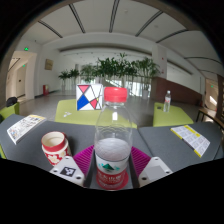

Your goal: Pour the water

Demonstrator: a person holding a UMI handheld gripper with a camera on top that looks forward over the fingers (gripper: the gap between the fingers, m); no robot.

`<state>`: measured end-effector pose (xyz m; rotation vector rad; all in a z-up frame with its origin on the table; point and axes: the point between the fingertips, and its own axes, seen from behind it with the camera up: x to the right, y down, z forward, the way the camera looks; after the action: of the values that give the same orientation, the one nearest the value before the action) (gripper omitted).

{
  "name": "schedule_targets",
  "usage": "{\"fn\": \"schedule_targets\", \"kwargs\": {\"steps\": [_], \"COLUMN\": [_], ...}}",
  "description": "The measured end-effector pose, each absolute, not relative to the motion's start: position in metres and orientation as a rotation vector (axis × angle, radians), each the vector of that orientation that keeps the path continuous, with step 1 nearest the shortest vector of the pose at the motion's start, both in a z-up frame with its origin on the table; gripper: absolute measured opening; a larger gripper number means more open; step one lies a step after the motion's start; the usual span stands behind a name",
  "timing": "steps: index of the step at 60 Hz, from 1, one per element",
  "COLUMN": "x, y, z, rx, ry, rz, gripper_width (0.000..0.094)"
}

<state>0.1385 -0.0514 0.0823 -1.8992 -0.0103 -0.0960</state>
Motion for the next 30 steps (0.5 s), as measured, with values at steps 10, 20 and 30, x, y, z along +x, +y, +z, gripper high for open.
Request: {"fn": "schedule_targets", "kwargs": {"steps": [10, 20, 30], "x": [0.144, 0.132, 0.110], "y": [-0.078, -0.136, -0.228], "z": [0.089, 0.125, 0.168], "rx": [-1.974, -1.988, -2.010], "ry": [0.038, 0.040, 0.077], "rz": [-0.118, -0.139, -0.127], "gripper_width": [0.0855, 0.0860, 0.0855]}}
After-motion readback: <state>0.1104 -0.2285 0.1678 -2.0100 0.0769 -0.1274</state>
